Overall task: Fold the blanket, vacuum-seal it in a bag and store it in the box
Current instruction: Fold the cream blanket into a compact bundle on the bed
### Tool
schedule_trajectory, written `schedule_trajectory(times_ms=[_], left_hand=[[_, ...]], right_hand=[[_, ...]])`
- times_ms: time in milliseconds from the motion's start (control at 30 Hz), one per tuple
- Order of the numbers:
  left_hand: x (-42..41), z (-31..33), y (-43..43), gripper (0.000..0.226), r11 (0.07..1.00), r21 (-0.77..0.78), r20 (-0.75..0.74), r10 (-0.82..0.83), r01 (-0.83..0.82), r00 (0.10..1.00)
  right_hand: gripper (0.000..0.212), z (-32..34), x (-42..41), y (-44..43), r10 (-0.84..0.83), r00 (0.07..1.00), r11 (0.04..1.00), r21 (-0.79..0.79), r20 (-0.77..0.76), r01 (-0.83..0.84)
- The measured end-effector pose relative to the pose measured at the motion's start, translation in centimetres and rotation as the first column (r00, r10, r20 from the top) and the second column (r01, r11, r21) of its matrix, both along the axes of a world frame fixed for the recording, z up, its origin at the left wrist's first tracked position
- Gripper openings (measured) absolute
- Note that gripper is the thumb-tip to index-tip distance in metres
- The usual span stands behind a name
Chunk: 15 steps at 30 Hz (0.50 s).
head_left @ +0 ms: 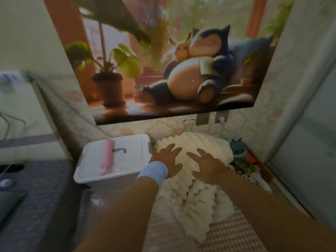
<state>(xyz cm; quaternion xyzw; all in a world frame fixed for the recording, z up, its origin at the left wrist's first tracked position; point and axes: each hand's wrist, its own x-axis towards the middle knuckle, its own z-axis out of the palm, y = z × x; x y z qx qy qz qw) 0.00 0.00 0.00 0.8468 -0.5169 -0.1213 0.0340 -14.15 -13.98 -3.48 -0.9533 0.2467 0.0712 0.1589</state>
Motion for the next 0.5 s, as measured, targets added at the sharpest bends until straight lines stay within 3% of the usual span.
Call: schedule_trajectory(times_ms=[100, 200, 300, 367, 433, 500], left_hand=[[0.2, -4.7, -3.0, 0.072, 0.999, 0.041, -0.023, 0.008, -0.007, 1.0], [0.9, -9.2, -6.4, 0.076, 0.998, -0.014, -0.048, 0.056, -0.057, 0.997], [1.2, -13.4, -9.1, 0.079, 0.991, -0.093, -0.047, 0.09, -0.094, 0.995], [1.0, -15.8, -9.9, 0.081, 0.986, -0.13, -0.071, 0.096, -0.105, 0.993], [0.5, -18.4, -10.0, 0.083, 0.981, -0.169, -0.092, 0.083, -0.097, 0.992], [-0.2, -20.6, -9.5, 0.083, 0.969, -0.223, -0.149, 0.075, -0.107, 0.986]], right_hand=[[0.084, -3.9, 0.5, -2.9, -0.016, 1.0, 0.996, -0.086, -0.006, 0.016], [0.092, -7.4, 2.2, -5.5, -0.098, 0.993, 0.978, -0.177, 0.059, 0.107], [0.124, -11.3, 4.0, -8.0, -0.195, 0.971, 0.954, -0.2, 0.14, 0.221], [0.139, -13.3, 4.5, -9.0, -0.178, 0.974, 0.95, -0.234, 0.143, 0.208], [0.138, -15.0, 4.6, -9.2, -0.132, 0.987, 0.948, -0.28, 0.097, 0.154], [0.118, -16.6, 4.4, -9.0, -0.166, 0.981, 0.936, -0.295, 0.101, 0.189]])
